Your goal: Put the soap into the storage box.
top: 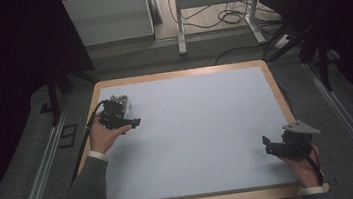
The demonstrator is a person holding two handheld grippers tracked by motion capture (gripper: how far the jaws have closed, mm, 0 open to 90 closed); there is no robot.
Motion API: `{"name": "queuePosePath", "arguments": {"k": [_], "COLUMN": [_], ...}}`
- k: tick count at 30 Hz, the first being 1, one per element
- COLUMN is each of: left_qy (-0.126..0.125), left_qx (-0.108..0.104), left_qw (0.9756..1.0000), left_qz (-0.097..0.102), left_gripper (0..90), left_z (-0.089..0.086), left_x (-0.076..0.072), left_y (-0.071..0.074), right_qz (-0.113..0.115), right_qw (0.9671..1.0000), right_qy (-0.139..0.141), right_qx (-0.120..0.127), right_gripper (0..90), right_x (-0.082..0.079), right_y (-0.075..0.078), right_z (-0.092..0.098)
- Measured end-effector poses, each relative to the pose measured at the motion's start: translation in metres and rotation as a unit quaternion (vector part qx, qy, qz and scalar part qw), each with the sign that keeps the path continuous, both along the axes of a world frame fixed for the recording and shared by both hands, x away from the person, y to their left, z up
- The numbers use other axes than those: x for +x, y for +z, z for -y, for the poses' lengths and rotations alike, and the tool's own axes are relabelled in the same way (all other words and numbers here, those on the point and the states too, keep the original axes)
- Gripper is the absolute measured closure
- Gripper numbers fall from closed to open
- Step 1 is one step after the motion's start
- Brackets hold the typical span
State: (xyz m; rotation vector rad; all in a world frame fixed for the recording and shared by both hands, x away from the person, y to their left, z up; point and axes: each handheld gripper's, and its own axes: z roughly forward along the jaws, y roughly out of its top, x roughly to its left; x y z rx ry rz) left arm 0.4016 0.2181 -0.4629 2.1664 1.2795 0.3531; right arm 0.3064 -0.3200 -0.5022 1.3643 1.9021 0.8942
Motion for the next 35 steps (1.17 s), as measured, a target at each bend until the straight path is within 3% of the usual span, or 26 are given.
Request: {"name": "queuePosePath", "arguments": {"k": [5, 6, 8, 13, 14, 24, 28, 35], "left_qy": [-0.019, -0.034, -0.043, -0.044, -0.041, -0.035, -0.030, -0.027], "left_qx": [-0.012, -0.025, -0.024, -0.024, -0.032, -0.047, -0.043, -0.051], "left_qw": [0.9997, 0.9991, 0.9988, 0.9987, 0.9986, 0.9982, 0.9985, 0.9983], "left_qz": [0.001, -0.002, -0.005, -0.005, -0.006, -0.015, -0.018, -0.004], "left_gripper": [25.1, 24.9, 24.8, 24.7, 24.7, 23.8, 23.5, 23.6], "left_z": [0.003, 0.006, 0.010, 0.012, 0.012, 0.002, -0.001, -0.004], "left_x": [-0.017, -0.025, -0.034, -0.048, -0.053, -0.070, -0.072, -0.075], "left_y": [-0.010, -0.016, -0.023, -0.031, -0.035, -0.047, -0.050, -0.046], "right_qz": [-0.001, 0.000, 0.000, -0.001, -0.001, -0.002, -0.003, -0.003], "right_qw": [1.0000, 1.0000, 1.0000, 1.0000, 1.0000, 1.0000, 1.0000, 1.0000], "right_qy": [0.000, 0.000, 0.000, -0.001, 0.000, 0.000, 0.001, 0.006], "right_qx": [-0.001, 0.000, 0.000, 0.001, 0.001, 0.000, -0.002, -0.006], "right_gripper": [2.5, 2.5, 2.5, 2.5, 2.5, 2.5, 2.5, 2.5], "right_x": [0.000, 0.000, 0.000, 0.000, 0.000, 0.000, 0.001, 0.002], "right_y": [0.000, 0.000, 0.000, 0.000, 0.000, -0.001, -0.002, -0.003], "right_z": [0.000, 0.000, 0.001, 0.001, 0.000, 0.000, -0.001, -0.003]}}
